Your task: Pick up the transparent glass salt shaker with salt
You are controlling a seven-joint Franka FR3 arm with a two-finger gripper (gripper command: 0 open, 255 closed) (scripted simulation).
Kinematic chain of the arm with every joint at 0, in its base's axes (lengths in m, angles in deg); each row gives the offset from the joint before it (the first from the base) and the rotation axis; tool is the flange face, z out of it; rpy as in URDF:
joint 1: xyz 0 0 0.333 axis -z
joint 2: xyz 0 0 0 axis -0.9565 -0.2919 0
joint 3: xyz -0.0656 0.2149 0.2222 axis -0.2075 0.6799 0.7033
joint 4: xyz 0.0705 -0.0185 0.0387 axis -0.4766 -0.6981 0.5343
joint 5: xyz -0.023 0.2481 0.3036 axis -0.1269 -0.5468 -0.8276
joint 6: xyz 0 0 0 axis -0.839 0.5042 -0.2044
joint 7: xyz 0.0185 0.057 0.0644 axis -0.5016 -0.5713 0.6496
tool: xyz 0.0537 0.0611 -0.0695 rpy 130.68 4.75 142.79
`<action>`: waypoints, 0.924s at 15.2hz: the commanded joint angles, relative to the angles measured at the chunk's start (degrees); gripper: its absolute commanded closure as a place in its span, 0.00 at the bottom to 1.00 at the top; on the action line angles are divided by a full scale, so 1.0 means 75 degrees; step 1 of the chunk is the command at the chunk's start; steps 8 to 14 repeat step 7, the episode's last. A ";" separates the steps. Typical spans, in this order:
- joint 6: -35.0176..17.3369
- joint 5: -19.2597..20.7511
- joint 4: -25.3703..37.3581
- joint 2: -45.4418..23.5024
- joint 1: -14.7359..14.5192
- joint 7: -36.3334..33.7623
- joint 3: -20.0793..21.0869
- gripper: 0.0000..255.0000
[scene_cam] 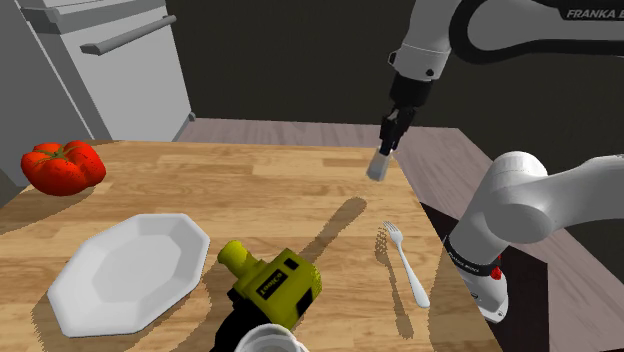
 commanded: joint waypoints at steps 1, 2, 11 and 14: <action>0.0181 0.0003 0.0235 -0.0054 -0.0002 -0.0029 0.0002 1.00; 0.0275 0.0010 0.0346 -0.0071 0.0000 -0.0037 -0.0003 1.00; 0.0567 0.0029 0.0702 -0.0135 0.0004 -0.0062 -0.0021 1.00; 0.0567 0.0029 0.0702 -0.0135 0.0004 -0.0062 -0.0021 1.00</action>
